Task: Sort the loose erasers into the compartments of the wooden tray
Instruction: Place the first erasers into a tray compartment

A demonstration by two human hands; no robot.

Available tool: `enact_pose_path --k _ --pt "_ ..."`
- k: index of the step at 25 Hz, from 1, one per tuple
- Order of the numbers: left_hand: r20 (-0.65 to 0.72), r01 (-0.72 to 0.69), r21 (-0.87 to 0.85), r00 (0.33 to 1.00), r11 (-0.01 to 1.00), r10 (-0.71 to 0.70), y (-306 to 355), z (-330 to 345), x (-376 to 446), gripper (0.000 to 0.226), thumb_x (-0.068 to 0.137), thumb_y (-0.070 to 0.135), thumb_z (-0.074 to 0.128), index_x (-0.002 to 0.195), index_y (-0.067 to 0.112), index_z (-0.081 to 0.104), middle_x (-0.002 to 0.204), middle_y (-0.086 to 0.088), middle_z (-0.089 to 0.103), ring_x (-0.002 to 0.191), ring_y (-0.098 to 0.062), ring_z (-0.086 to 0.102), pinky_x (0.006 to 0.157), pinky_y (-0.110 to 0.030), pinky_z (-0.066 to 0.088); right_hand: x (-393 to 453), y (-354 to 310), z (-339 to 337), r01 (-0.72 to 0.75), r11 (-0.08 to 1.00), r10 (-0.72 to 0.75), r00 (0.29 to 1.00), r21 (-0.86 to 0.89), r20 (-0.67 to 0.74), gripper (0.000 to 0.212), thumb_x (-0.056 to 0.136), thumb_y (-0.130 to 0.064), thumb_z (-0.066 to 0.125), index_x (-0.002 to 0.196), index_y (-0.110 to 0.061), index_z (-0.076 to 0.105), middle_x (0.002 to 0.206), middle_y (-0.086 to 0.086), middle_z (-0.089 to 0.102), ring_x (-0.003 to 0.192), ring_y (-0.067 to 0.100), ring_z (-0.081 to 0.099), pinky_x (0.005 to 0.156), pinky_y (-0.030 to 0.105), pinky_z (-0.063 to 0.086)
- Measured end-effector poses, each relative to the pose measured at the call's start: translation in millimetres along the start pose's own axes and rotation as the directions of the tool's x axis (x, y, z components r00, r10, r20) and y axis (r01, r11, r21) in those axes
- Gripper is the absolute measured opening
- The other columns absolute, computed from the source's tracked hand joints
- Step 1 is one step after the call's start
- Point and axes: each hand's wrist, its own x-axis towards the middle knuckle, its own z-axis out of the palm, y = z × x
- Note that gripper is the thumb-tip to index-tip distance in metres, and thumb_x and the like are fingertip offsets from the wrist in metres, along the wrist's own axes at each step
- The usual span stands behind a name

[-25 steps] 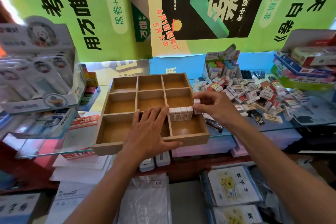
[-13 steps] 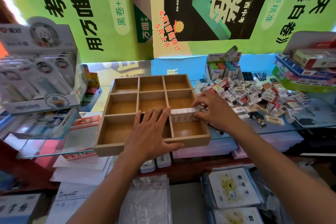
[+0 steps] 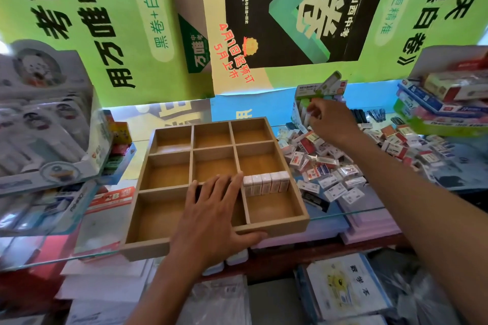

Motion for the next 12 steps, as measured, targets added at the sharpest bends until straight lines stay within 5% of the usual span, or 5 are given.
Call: enact_pose_path --k 5,12 --pt "-0.010 -0.006 -0.002 1.000 1.000 0.006 -1 5 0 0.113 0.066 0.099 0.019 0.153 0.028 0.016 0.153 0.001 0.040 0.141 -0.024 0.037 0.116 -0.055 0.028 23 -6 29 0.109 0.946 -0.026 0.964 -0.304 0.264 0.027 0.088 -0.035 0.065 0.111 -0.021 0.067 0.107 0.007 0.066 0.095 0.024 0.061 0.083 0.035 0.052" --pt "-0.053 -0.036 0.035 0.998 0.999 0.038 -1 7 0 0.108 0.070 0.096 0.027 0.149 0.023 0.029 0.145 -0.002 0.050 0.132 -0.026 0.048 0.109 -0.057 0.038 11 8 16 0.125 0.986 -0.088 0.954 -0.112 0.285 0.023 0.090 -0.023 0.067 0.112 -0.017 0.070 0.115 0.006 0.069 0.099 0.021 0.063 0.085 0.038 0.054"
